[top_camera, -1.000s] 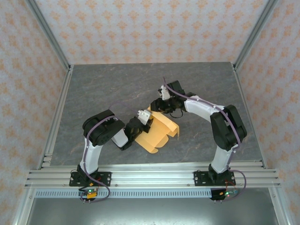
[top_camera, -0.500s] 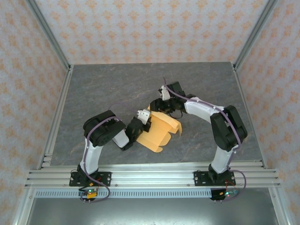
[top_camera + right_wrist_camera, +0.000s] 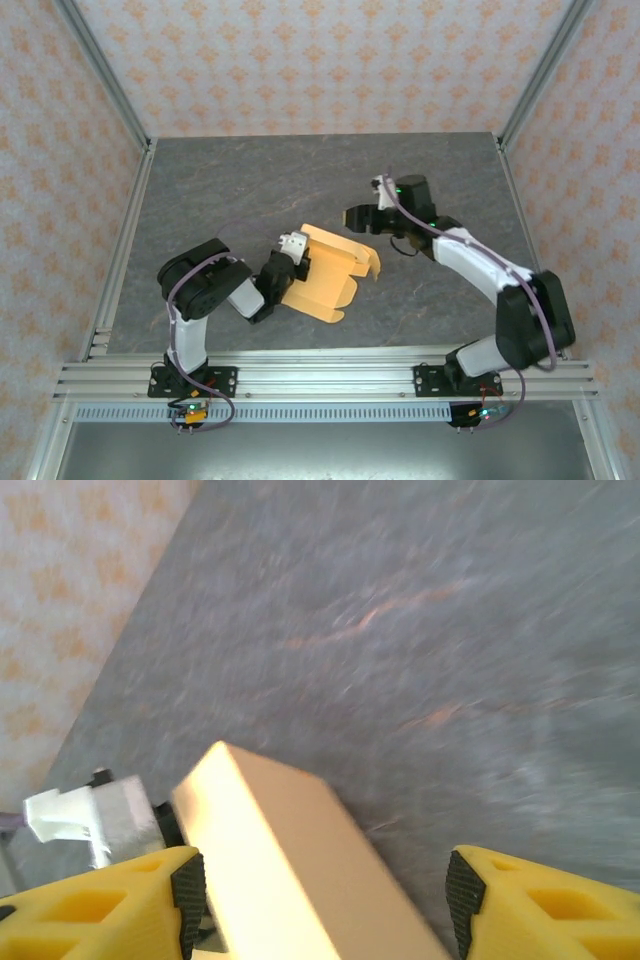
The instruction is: Fold the paper box
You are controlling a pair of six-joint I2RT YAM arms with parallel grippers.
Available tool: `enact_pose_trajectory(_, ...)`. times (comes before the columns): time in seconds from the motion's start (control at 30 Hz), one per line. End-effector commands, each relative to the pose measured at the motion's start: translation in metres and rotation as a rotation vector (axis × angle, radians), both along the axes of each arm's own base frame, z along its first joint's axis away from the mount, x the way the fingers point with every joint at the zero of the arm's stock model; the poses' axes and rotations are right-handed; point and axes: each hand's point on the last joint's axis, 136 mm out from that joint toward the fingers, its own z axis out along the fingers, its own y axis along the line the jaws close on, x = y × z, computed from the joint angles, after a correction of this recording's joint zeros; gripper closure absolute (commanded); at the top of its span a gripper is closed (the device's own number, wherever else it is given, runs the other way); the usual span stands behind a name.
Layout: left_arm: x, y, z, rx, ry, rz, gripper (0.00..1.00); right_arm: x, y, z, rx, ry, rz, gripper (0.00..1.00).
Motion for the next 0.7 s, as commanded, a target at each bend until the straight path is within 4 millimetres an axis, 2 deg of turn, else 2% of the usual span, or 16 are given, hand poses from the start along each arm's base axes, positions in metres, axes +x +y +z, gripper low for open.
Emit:
enact_pose_trajectory(0.0,0.000,0.006,0.013,-0.035,0.004,0.006,1.00,0.006,-0.033,0.008,-0.101,-0.195,-0.081,0.33)
enact_pose_trajectory(0.17,0.002,0.012,0.022,-0.084,0.013,0.001,1.00,0.011,-0.085,-0.003,-0.228,-0.331,-0.290,0.34)
enact_pose_trajectory(0.27,0.004,0.014,0.025,-0.104,0.035,-0.004,1.00,0.009,-0.095,-0.024,-0.272,-0.324,-0.314,0.35)
enact_pose_trajectory(0.33,0.007,0.015,0.028,-0.119,0.053,-0.011,1.00,0.003,-0.087,-0.029,-0.255,-0.321,-0.247,0.35)
enact_pose_trajectory(0.47,0.009,0.024,0.031,-0.107,0.083,-0.003,1.00,-0.014,-0.063,-0.028,-0.223,-0.351,-0.068,0.35)
enact_pose_trajectory(0.67,0.013,0.034,0.035,-0.183,0.118,-0.013,1.00,-0.043,-0.020,-0.018,-0.106,-0.341,0.247,0.37)
